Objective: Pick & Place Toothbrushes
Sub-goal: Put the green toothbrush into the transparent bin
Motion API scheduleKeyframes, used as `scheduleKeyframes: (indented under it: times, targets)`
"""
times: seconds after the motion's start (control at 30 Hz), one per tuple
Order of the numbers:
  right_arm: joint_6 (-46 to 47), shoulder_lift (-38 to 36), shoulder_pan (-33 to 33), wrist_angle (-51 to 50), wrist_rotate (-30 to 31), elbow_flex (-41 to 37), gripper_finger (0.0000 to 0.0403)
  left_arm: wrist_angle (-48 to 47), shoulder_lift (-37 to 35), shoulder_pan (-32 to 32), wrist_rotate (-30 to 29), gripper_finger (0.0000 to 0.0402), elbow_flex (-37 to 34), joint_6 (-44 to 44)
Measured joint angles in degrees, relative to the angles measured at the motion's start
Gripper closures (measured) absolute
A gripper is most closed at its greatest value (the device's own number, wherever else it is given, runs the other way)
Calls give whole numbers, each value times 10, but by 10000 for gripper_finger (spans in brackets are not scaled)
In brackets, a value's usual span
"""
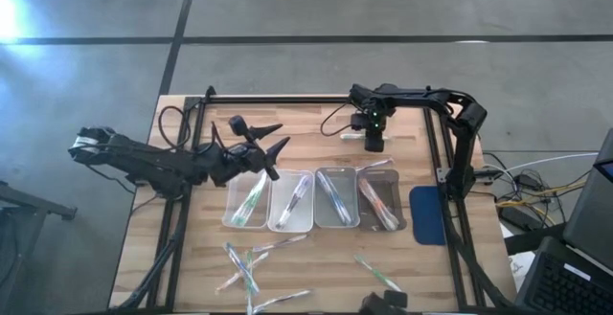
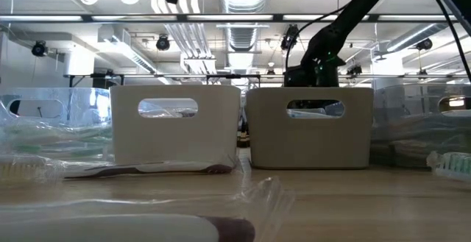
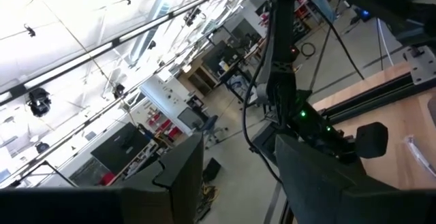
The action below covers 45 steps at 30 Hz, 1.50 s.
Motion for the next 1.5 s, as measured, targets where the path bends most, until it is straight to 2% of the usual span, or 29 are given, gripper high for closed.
scheduleKeyframes:
  times: [0.27, 0.5, 0.67, 0.97, 1.27, 1.5]
  targets:
    - [2, -28, 0, -3, 1, -1, 367, 0, 0, 5, 11, 213, 0, -12]
    - [4, -47, 0, -24, 1, 0, 382, 0, 0, 7, 11, 213, 0, -23]
    - [29, -70, 0, -32, -4, 0, 377, 0, 0, 7, 11, 213, 0, -33]
    - [64, -150, 7, -34, -101, 1, 382, 0, 0, 7, 11, 213, 0, -66]
    - [115, -248, 65, -10, -155, 1, 380, -1, 0, 7, 12, 213, -2, -103]
    - [166, -311, 133, 5, -164, 1, 380, -2, 0, 5, 12, 213, -3, -157]
